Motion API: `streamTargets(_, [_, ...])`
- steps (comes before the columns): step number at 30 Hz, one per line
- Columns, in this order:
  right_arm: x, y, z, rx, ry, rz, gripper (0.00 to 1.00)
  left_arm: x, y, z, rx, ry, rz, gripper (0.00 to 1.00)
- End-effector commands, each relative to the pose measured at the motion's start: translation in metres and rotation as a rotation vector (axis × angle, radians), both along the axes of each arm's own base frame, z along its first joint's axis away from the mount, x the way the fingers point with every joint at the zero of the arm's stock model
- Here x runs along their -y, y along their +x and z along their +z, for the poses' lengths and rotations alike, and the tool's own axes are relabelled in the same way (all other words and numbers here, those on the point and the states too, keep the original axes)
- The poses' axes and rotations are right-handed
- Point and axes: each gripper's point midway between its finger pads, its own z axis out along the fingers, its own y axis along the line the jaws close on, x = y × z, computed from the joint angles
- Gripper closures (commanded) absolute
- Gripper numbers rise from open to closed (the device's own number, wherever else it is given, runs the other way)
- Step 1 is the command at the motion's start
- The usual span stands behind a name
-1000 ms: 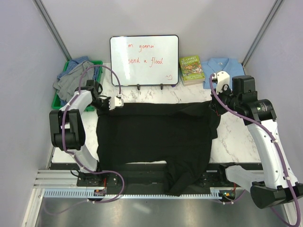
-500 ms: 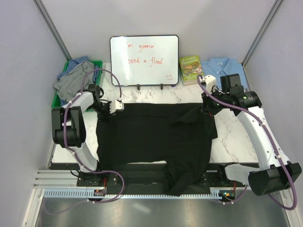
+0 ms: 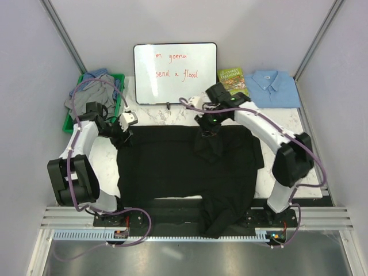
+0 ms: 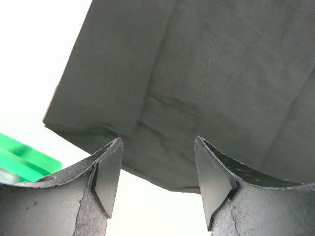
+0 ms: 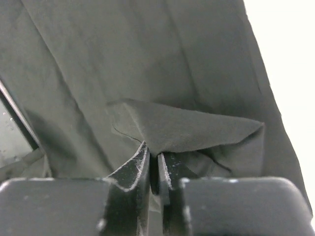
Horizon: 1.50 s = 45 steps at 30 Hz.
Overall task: Fold and stack the long sleeve shirts
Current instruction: Fold the shirt
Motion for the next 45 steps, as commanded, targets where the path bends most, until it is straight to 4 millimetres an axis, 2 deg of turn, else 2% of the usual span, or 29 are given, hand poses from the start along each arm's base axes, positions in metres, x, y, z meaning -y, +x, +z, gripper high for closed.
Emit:
streamTargets(1, [-0.049,0.015,-0.025,-0.014,-0.004,0.104,0.81,0.01,-0.019,0.008,-0.058,-0.16,0.14,0.32])
streamTargets(2, [-0.062,0.022,-0.019,-0.011,0.018,0.102,0.8,0.012,-0.022,0.011,-0.054,-0.172,0.15,0.33])
streamTargets(3, [-0.071,0.024,-0.038,-0.064,0.013,0.099,0.73,0.013,-0.026,0.009,-0.073,-0.185,0.171,0.33])
streamTargets(4, [-0.078,0.024,-0.039,-0.109,0.029,0.077,0.64,0.015,-0.031,0.006,-0.089,-0.199,0.177,0.33])
streamTargets(6, [-0.096,0.034,-0.028,-0.127,0.091,0.072,0.51,0.019,-0.036,0.009,-0.106,-0.228,0.2,0.33])
streamTargets(7, [-0.099,0.033,-0.036,-0.159,0.087,0.082,0.47,0.024,-0.039,0.009,-0.115,-0.252,0.199,0.33])
streamTargets(10, [-0.101,0.037,-0.008,-0.157,0.159,0.103,0.32,0.033,-0.044,0.012,-0.146,-0.307,0.208,0.32])
streamTargets(11, [-0.088,0.044,-0.001,-0.173,0.187,0.069,0.28,0.035,-0.044,0.012,-0.149,-0.308,0.203,0.32])
streamTargets(12, [-0.079,0.044,0.017,-0.176,0.23,0.053,0.21,0.036,-0.044,0.011,-0.154,-0.298,0.201,0.31])
streamTargets(13, [-0.066,0.045,0.017,-0.203,0.236,0.016,0.2,0.044,-0.043,0.013,-0.151,-0.286,0.17,0.3])
streamTargets(14, [-0.039,0.061,0.019,-0.216,0.248,-0.066,0.2,0.048,-0.042,0.014,-0.146,-0.277,0.155,0.3])
streamTargets(15, [-0.023,0.064,0.026,-0.209,0.258,-0.103,0.22,0.052,-0.039,0.014,-0.145,-0.261,0.162,0.3])
streamTargets(16, [-0.002,0.062,0.016,-0.247,0.229,-0.152,0.23,0.067,-0.038,0.015,-0.136,-0.249,0.124,0.29])
streamTargets(17, [0.028,0.072,0.011,-0.247,0.208,-0.207,0.25,0.074,-0.029,0.018,-0.099,-0.245,0.117,0.29])
streamTargets(18, [0.048,0.067,0.005,-0.275,0.167,-0.245,0.3,0.085,-0.028,0.017,-0.08,-0.207,0.083,0.28])
streamTargets(19, [0.069,0.064,-0.008,-0.293,0.108,-0.291,0.33,0.111,-0.034,0.015,-0.073,-0.192,-0.002,0.28])
streamTargets(20, [0.095,0.067,-0.015,-0.307,0.085,-0.345,0.36,0.125,-0.028,0.017,-0.039,-0.197,-0.031,0.28])
streamTargets(21, [0.111,0.064,-0.019,-0.322,0.071,-0.379,0.37,0.136,-0.027,0.017,-0.033,-0.197,-0.047,0.27])
streamTargets(22, [0.124,0.06,-0.026,-0.352,0.052,-0.419,0.37,0.161,-0.029,0.013,-0.048,-0.2,-0.1,0.27])
streamTargets(23, [0.147,0.063,-0.028,-0.367,0.052,-0.481,0.39,0.175,-0.025,0.014,-0.048,-0.215,-0.113,0.27])
streamTargets(24, [0.156,0.059,-0.03,-0.402,0.056,-0.518,0.39,0.19,-0.018,0.023,-0.023,-0.222,-0.136,0.27])
streamTargets(25, [0.162,0.057,-0.031,-0.419,0.061,-0.545,0.39,0.212,-0.025,0.022,-0.029,-0.223,-0.194,0.27])
streamTargets(26, [0.179,0.059,-0.031,-0.43,0.084,-0.598,0.37,0.223,-0.023,0.014,-0.047,-0.218,-0.206,0.27])
streamTargets(27, [0.183,0.059,-0.03,-0.432,0.095,-0.616,0.37,0.236,-0.014,0.019,0.001,-0.218,-0.223,0.27])
streamTargets(29, [0.191,0.058,-0.035,-0.455,0.115,-0.652,0.36,0.266,-0.024,0.011,0.008,-0.199,-0.317,0.27])
streamTargets(30, [0.192,0.058,-0.039,-0.461,0.125,-0.658,0.36,0.284,-0.027,0.014,0.046,-0.191,-0.363,0.27])
streamTargets(33, [0.187,0.061,-0.046,-0.509,0.181,-0.664,0.38,0.313,-0.032,0.009,0.101,-0.177,-0.458,0.27])
streamTargets(39, [0.178,0.063,-0.063,-0.584,0.231,-0.638,0.43,0.361,-0.047,-0.004,0.178,-0.171,-0.615,0.33])
streamTargets(45, [0.171,0.068,-0.078,-0.627,0.274,-0.662,0.43,0.394,-0.046,-0.019,0.202,-0.147,-0.62,0.35])
